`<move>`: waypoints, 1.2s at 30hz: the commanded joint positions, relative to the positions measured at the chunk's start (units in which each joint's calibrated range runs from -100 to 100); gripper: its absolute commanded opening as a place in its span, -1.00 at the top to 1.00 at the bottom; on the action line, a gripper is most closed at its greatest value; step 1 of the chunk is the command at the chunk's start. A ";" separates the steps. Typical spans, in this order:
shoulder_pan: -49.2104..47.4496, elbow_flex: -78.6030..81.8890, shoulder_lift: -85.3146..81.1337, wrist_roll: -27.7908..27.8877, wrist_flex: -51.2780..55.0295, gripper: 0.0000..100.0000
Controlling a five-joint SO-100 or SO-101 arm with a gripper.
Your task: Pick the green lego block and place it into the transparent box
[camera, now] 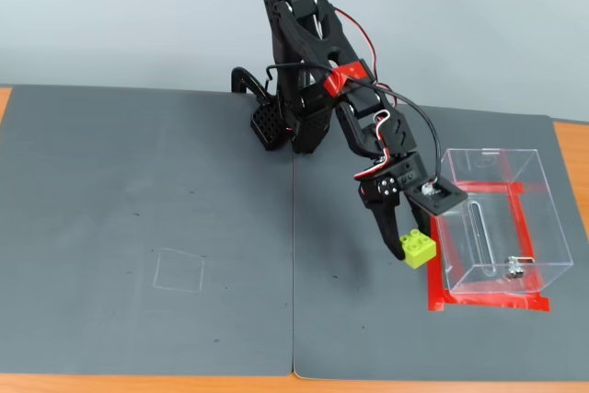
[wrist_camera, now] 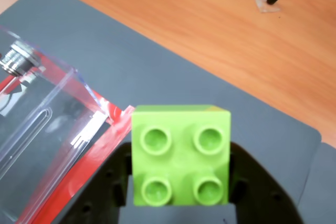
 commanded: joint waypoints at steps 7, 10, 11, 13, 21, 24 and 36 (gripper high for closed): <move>-3.33 -13.15 -5.56 0.35 2.88 0.77; -5.34 -17.22 -5.48 0.35 5.14 0.77; -6.09 -18.12 -5.48 0.35 5.57 0.77; -8.55 -19.48 -5.48 0.35 5.92 0.77; -18.40 -20.65 -1.07 0.30 5.92 0.76; -21.16 -23.01 2.66 0.30 6.09 0.76; -24.29 -36.94 16.99 0.30 14.77 0.75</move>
